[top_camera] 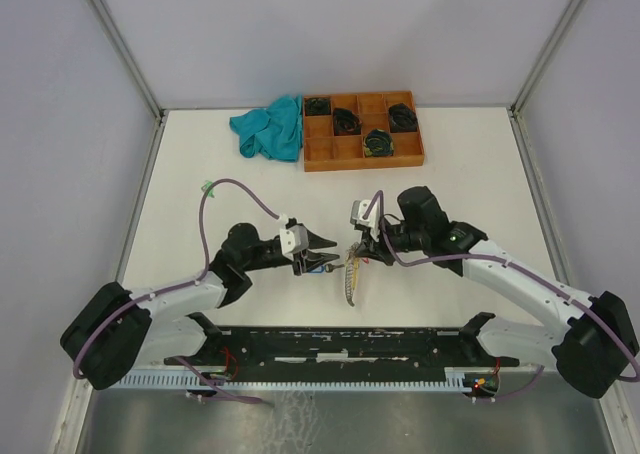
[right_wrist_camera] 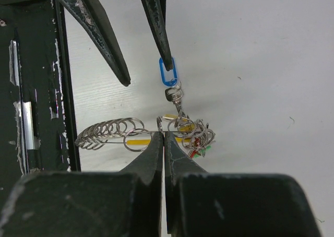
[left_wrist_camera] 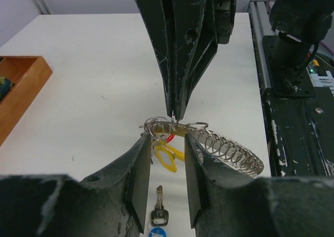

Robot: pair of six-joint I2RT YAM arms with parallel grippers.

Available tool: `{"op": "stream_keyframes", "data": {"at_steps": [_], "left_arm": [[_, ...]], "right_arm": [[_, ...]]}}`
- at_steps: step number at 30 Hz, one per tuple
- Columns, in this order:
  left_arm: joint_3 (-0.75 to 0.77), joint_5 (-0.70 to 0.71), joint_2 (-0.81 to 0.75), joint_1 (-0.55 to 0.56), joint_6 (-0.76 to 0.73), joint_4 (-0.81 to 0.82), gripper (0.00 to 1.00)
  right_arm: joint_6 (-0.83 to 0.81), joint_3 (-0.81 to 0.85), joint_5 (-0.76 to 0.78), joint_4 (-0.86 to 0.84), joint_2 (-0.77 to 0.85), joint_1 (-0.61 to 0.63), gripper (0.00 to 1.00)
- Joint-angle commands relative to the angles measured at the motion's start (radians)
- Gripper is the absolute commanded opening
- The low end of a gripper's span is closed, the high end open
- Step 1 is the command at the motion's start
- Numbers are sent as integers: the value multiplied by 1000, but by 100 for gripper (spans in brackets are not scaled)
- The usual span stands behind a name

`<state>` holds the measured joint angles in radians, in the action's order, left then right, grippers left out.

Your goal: Put the keys on the keyring

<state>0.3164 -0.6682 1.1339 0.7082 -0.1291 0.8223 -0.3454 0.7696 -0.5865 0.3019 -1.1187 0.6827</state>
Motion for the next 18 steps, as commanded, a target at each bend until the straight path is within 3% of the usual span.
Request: {"op": "stream_keyframes", "data": {"at_steps": [1, 18], "left_arm": [[62, -103, 33, -4, -3, 64, 39], [128, -200, 180, -4, 61, 87, 34]], "right_arm": [[-53, 49, -51, -40, -7, 18, 1], [-82, 54, -48, -68, 10, 48, 1]]}}
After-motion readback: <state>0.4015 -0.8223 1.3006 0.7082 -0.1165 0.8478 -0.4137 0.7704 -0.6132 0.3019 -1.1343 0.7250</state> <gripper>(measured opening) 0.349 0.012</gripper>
